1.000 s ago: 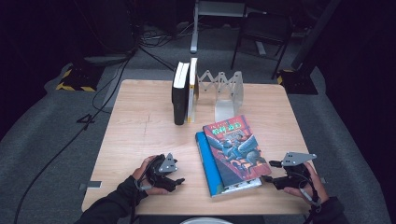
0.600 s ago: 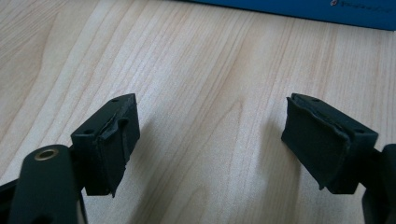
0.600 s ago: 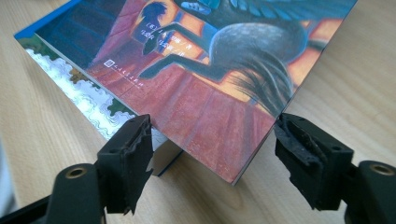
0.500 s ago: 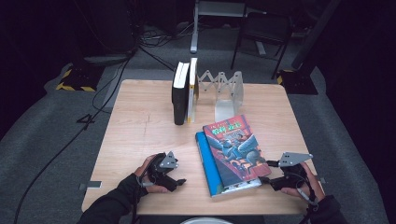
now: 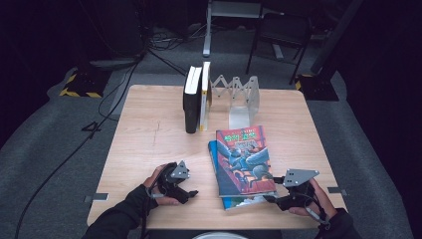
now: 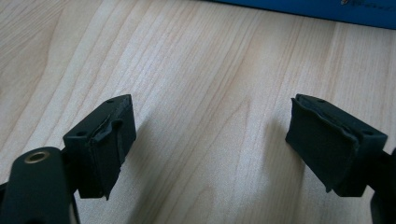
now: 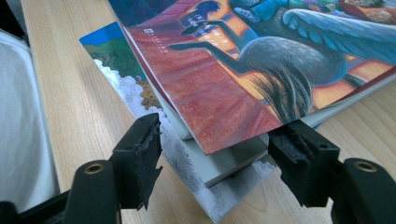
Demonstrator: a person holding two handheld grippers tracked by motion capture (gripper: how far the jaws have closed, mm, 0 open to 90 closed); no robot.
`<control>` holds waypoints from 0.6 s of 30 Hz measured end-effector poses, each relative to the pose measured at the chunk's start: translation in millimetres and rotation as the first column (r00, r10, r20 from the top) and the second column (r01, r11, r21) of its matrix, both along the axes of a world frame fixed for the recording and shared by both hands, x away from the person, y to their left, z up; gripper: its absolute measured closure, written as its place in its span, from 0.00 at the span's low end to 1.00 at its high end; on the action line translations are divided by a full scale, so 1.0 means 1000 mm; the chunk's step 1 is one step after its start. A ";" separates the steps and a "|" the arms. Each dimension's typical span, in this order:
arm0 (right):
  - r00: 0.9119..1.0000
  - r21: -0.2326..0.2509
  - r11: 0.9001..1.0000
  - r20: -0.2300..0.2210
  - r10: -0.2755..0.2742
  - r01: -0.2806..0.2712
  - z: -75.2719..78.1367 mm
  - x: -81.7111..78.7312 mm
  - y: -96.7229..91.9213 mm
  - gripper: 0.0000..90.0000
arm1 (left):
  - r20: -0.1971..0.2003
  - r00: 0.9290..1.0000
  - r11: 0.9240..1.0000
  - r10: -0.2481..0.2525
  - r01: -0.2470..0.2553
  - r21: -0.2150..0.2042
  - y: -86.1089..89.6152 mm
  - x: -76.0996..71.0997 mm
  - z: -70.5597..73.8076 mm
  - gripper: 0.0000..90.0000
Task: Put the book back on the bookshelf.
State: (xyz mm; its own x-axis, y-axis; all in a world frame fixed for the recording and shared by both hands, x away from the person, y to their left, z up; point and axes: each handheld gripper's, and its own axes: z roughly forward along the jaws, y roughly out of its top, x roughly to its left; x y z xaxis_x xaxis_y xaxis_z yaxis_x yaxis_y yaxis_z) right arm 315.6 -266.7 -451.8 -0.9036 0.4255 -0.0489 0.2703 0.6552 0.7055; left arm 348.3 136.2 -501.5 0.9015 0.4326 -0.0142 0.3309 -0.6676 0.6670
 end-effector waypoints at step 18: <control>0.992 -0.019 0.997 -0.098 -0.081 0.079 0.008 0.034 -0.003 0.36 | 0.037 0.999 0.999 0.040 -0.040 0.004 -0.014 0.002 0.002 0.23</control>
